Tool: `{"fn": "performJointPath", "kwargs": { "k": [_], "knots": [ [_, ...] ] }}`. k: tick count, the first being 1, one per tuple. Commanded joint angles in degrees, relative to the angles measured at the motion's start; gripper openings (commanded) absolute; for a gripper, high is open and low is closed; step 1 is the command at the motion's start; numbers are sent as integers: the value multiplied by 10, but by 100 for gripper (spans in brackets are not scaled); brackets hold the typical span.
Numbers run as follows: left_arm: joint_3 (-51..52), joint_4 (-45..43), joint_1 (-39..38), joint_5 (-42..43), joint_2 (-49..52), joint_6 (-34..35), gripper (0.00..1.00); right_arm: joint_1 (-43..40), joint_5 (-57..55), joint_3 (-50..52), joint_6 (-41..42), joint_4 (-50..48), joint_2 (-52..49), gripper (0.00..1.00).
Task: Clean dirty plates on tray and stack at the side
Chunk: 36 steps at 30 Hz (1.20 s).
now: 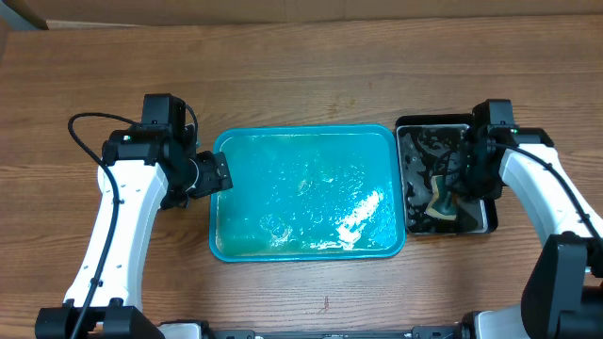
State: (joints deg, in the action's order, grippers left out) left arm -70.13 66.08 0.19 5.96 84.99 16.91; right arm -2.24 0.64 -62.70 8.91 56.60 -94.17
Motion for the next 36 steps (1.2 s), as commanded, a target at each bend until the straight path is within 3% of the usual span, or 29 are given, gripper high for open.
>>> {"fn": "performJointPath", "kwargs": {
  "k": [1, 10, 11, 13, 25, 31, 36],
  "knots": [
    [-12, -1, -3, 0, -7, -35, 90, 0, 18, -38, -5, 17, 3, 29],
    [-12, -26, -76, 4, -7, -105, 100, 29, 70, -101, -32, 40, 64, 37],
    [-12, -26, -84, -1, -7, -105, 100, 34, 70, -106, -32, 37, 72, 45],
    [-12, -21, -94, -12, -7, -105, 100, 45, 70, -115, -32, 36, 86, 100],
    [-10, 83, -92, -14, -26, -31, 100, 48, 69, -114, 12, 147, 129, 100],
    [28, 63, -92, -15, -123, -31, 100, 48, 53, -65, 32, 131, 229, 100],
    [87, 19, -92, -17, -261, -32, 100, 48, 47, -12, 31, 89, 360, 100]
  ]
}}
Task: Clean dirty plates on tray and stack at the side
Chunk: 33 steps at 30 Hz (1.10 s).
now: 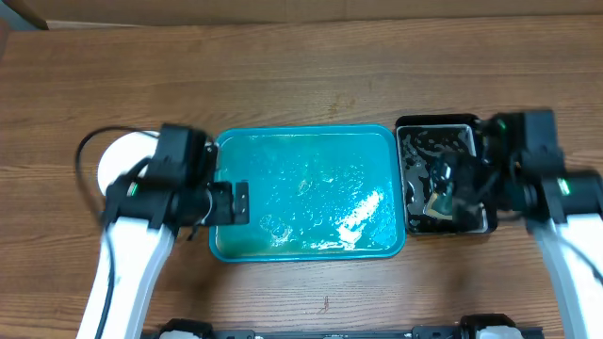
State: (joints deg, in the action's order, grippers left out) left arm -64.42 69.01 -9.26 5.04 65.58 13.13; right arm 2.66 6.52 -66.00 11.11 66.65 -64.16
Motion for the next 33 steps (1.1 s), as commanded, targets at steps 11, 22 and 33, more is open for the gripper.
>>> {"fn": "performJointPath", "kwargs": {
  "k": [11, 22, 33],
  "knots": [
    [120, -84, 2, -12, -348, 2, 100, -1, -17, 64, 7, -29, 239, 100],
    [120, -55, 2, -12, -360, 2, 100, -1, -17, 64, 7, -29, 236, 100],
    [120, -53, 2, -12, -360, 2, 100, -1, -17, 64, 7, -30, 236, 100]
  ]
}}
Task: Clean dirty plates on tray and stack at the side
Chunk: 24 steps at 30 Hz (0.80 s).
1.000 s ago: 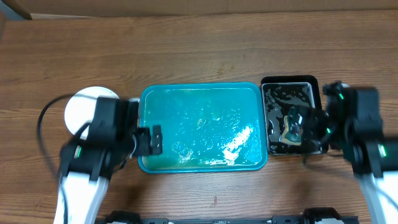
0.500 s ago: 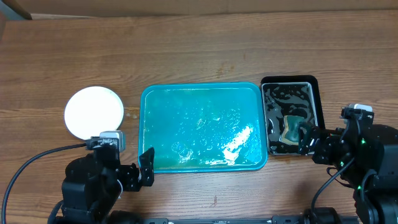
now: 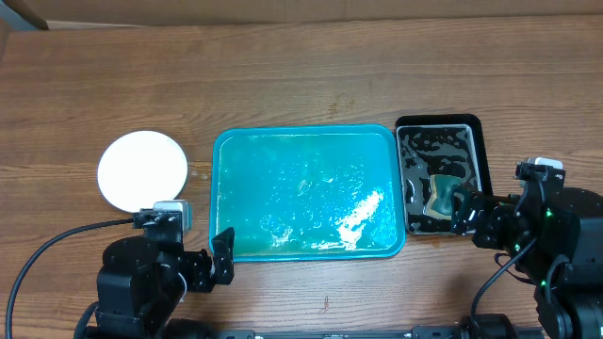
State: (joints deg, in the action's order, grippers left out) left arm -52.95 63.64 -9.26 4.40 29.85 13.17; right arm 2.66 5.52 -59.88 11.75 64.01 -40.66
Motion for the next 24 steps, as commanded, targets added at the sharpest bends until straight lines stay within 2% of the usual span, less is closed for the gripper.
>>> {"fn": "performJointPath", "kwargs": {
  "k": [1, 9, 15, 24],
  "knots": [
    [5, 0, 2, -5, -2, 1, 100, -1, -7, 3, 0, -3, 1, 100],
    [5, 0, 2, -5, -2, 2, 100, -1, -50, 5, 0, -19, 23, 100],
    [5, 0, 2, -5, -2, 1, 100, 9, -50, 71, 0, -140, 117, 100],
    [5, 0, 2, -5, -2, 2, 100, 42, -48, 270, 1, -358, 300, 100]
  ]
}}
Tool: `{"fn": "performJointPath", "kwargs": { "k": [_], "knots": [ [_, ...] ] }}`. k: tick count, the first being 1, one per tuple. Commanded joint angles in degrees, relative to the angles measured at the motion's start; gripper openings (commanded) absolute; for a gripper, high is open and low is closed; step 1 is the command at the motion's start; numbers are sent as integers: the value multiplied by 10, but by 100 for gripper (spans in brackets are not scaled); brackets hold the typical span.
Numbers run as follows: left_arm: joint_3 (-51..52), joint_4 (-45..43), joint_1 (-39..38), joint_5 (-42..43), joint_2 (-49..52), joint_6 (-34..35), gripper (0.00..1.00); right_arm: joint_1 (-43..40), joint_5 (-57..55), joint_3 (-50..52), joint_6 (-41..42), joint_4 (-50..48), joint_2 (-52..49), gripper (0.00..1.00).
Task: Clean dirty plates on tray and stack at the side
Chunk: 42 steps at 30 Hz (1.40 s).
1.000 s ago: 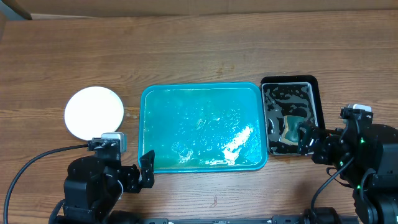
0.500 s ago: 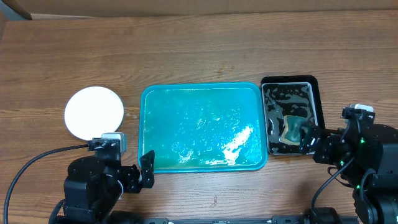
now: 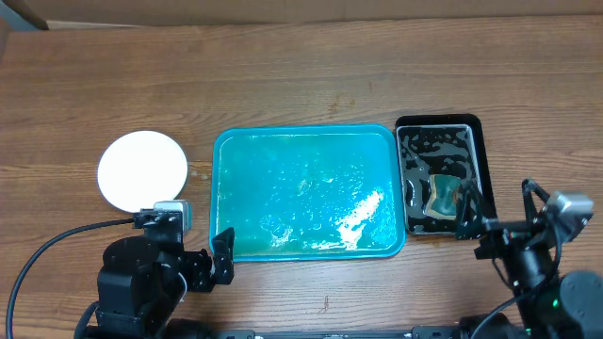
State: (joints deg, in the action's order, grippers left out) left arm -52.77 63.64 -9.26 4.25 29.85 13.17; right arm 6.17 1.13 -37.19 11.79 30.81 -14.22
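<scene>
A clean-looking white plate (image 3: 141,170) lies flat on the table, left of the teal tray (image 3: 306,130). The tray holds only foamy blue water, with no plate in it. My left gripper (image 3: 223,256) is drawn back at the tray's front left corner, open and empty. My right gripper (image 3: 470,224) sits at the front edge of the black tub (image 3: 438,120), open and holding nothing. A green-and-yellow sponge (image 3: 441,193) lies in the tub, just beyond those fingers.
The black tub stands right beside the teal tray and holds dark wet debris. Both arm bases fill the front corners of the wooden table (image 3: 301,75). A cable (image 3: 66,235) loops out from the left arm.
My right arm has drawn back a little farther toward the front edge, away from the sponge. The left arm, plate, tray and sponge are where they were.
At first my left gripper was at the tray's left edge and my right one was over the sponge in the black tub. Then both arms were pulling back and the plate showed at the left. Later both were folded at the front, with the plate and sponge lying free.
</scene>
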Motion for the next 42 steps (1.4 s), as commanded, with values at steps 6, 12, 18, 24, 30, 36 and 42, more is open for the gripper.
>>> {"fn": "performJointPath", "kwargs": {
  "k": [6, 12, 18, 24, 30, 36, 42],
  "knots": [
    [3, 0, 2, -4, -2, 1, 100, 7, 0, 159, 1, -152, 114, 100],
    [3, 0, 2, -4, -2, 1, 100, 7, 0, 245, 0, -253, 141, 100],
    [3, 0, 2, -4, -2, 1, 100, 1, 0, 310, -2, -282, 141, 100],
    [3, 0, 2, -4, -2, 1, 100, 1, 13, 366, -3, -282, 141, 100],
    [3, 0, 2, -4, -2, 2, 100, 1, 19, 367, -63, -261, 141, 100],
    [3, 0, 2, -4, -2, 1, 100, 1, 11, 367, -63, -261, 141, 100],
    [3, 0, 2, -4, -2, 1, 100, 1, 11, 367, -63, -261, 141, 100]
  ]
}}
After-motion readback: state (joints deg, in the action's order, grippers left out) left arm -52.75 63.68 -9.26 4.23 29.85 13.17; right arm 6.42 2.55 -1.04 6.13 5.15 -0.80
